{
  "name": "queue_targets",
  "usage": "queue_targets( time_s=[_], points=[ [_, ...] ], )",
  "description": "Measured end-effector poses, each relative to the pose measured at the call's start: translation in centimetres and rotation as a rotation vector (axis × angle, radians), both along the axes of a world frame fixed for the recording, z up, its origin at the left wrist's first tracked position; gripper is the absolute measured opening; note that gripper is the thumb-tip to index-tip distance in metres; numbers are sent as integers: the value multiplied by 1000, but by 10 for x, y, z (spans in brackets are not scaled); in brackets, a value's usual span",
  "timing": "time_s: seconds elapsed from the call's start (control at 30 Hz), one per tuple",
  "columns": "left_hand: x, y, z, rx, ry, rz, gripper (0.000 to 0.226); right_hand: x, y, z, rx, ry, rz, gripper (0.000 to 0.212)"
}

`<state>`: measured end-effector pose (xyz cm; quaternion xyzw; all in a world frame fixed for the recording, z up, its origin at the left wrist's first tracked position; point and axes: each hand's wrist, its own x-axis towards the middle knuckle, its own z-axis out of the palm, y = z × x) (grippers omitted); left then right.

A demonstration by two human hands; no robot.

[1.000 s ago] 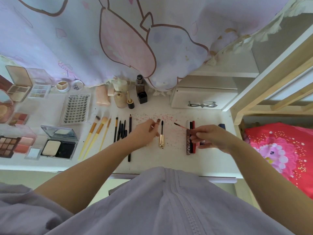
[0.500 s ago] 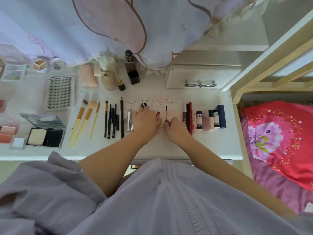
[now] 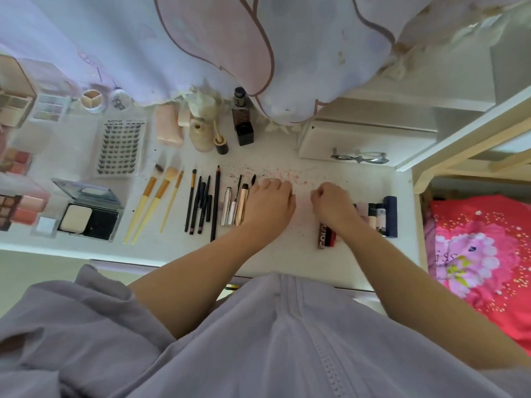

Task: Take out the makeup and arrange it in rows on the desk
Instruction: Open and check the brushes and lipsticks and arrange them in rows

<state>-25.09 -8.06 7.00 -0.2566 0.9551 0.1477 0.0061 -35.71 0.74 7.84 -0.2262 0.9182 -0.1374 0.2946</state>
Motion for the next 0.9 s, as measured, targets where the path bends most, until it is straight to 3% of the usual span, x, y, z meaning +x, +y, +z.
queue_targets(
  time_s=[0.17,0.33,0.53,0.67,0.8,0.9],
  points=[
    [-32,48,-10,100,-124,-99,32,-48,10,1,71,-27,21,23],
    [-44,59,-26,121,-241,-6,40,-54,7,-7,59,-64,81,29],
    [-41,54,-19,313,-180,138,35,-58,2,-4,50,-84,117,46],
    [-24,39,2,386,-56,75,25,-58,-1,17,42,-198,94,47],
    [-5,12,18,326,-17,-18,23,-53,7,42,-178,-514,-6,32],
    [3,-7,33,282,-24,-56,28,-41,12,56,-326,-563,-3,22]
  ],
)
